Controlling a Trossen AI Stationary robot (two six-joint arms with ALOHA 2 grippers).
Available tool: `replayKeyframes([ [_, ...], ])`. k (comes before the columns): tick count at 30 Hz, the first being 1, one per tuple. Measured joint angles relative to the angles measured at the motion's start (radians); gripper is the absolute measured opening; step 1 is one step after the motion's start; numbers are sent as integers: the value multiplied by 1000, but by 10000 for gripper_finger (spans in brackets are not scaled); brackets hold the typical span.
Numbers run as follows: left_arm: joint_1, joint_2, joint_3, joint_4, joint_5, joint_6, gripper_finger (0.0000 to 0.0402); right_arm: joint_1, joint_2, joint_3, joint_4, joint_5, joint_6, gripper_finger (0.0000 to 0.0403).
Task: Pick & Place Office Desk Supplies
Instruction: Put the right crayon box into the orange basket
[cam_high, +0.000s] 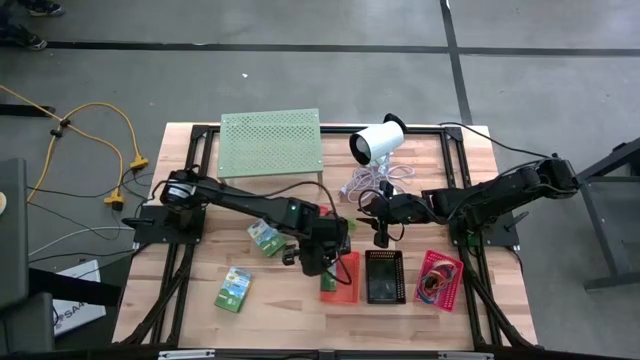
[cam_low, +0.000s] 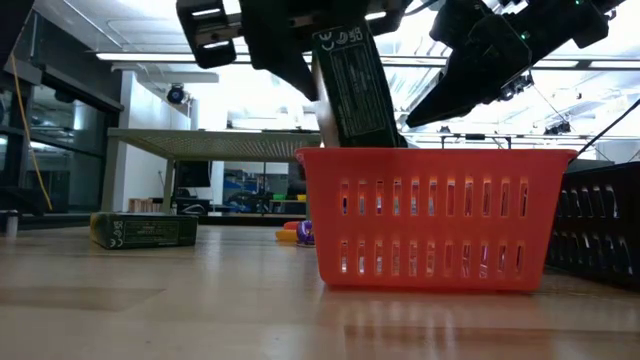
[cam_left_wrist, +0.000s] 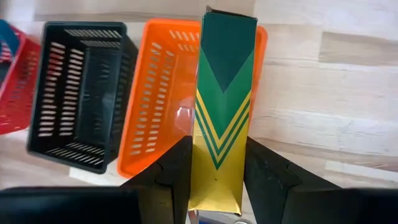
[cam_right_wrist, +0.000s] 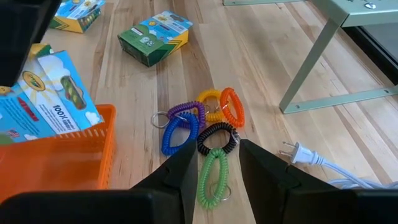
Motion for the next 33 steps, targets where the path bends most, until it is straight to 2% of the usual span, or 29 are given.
replayKeyframes([
  [20,1,2,11,2,19,18,119,0,0,0,1,0,0,107],
  [24,13,2,13,-2,52,47,119,0,0,0,1,0,0,107],
  [33,37,2,36,-2,40,91,119,0,0,0,1,0,0,107],
])
